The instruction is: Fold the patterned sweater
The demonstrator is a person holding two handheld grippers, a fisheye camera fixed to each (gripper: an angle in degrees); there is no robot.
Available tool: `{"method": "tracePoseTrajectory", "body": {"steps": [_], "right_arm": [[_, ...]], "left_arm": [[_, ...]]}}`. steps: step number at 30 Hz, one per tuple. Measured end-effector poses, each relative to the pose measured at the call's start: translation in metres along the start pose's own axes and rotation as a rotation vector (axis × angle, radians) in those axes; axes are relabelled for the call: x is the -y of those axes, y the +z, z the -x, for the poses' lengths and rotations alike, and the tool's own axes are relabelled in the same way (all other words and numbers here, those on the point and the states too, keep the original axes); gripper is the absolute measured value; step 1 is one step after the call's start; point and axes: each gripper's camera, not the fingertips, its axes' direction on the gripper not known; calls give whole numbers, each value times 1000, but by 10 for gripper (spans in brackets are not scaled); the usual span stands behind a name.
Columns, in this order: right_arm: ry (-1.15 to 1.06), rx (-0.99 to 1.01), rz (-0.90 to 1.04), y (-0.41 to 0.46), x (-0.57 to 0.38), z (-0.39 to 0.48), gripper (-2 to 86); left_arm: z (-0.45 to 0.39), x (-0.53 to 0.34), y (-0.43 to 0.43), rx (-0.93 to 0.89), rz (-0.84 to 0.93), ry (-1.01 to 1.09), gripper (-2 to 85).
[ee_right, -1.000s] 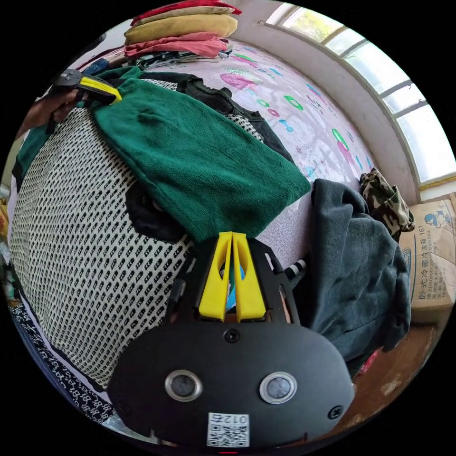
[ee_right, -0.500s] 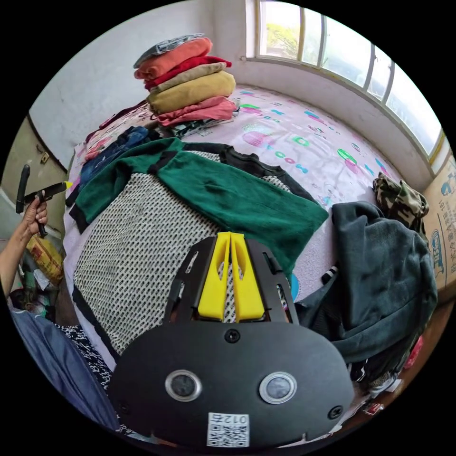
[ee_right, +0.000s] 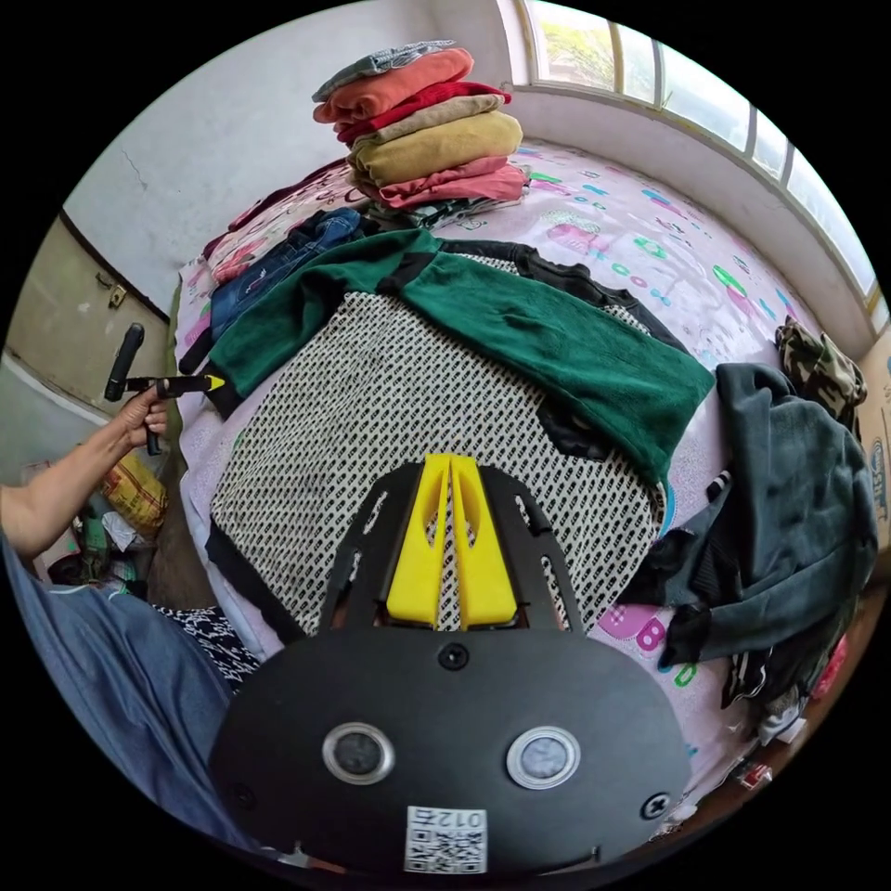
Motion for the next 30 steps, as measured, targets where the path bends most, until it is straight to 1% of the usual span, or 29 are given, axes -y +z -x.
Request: {"method": "tracePoseTrajectory", "body": {"steps": [4, 7, 10, 12, 16, 19, 22, 23, 27, 28, 30], "right_arm": [[41, 6, -22, -18, -20, -14, 0], [49, 24, -18, -26, -36, -23, -1], [64, 60, -13, -29, -50, -31, 0], [88, 89, -19, -32, -60, -39, 0], [113, 117, -39, -38, -74, -50, -1], [146, 135, -57, -43, -88, -62, -2], [195, 152, -69, -45, -106, -77, -1], [219, 158, -74, -46, -113, -85, -1], [282, 178, -91, -50, -139, -108, -1], [287, 180, -94, -51, -143, -111, -1], [307, 183, -107, -54, -157, -122, -1]], "left_arm": [[1, 3, -40, -68, -39, 9, 18], [-1, 21, -92, -168, -68, 45, 10], [-8, 61, -155, -252, -74, 105, 6], [-24, 102, -205, -316, -61, 180, 5], [-69, 168, -264, -335, 5, 303, 4], [-119, 216, -290, -295, 71, 364, 6], [-189, 249, -293, -274, 138, 460, 6], [-224, 257, -291, -274, 161, 523, 7], [-340, 273, -261, -332, 264, 698, 6], [-355, 274, -254, -338, 283, 713, 6], [-416, 279, -220, -330, 363, 761, 5]]}}
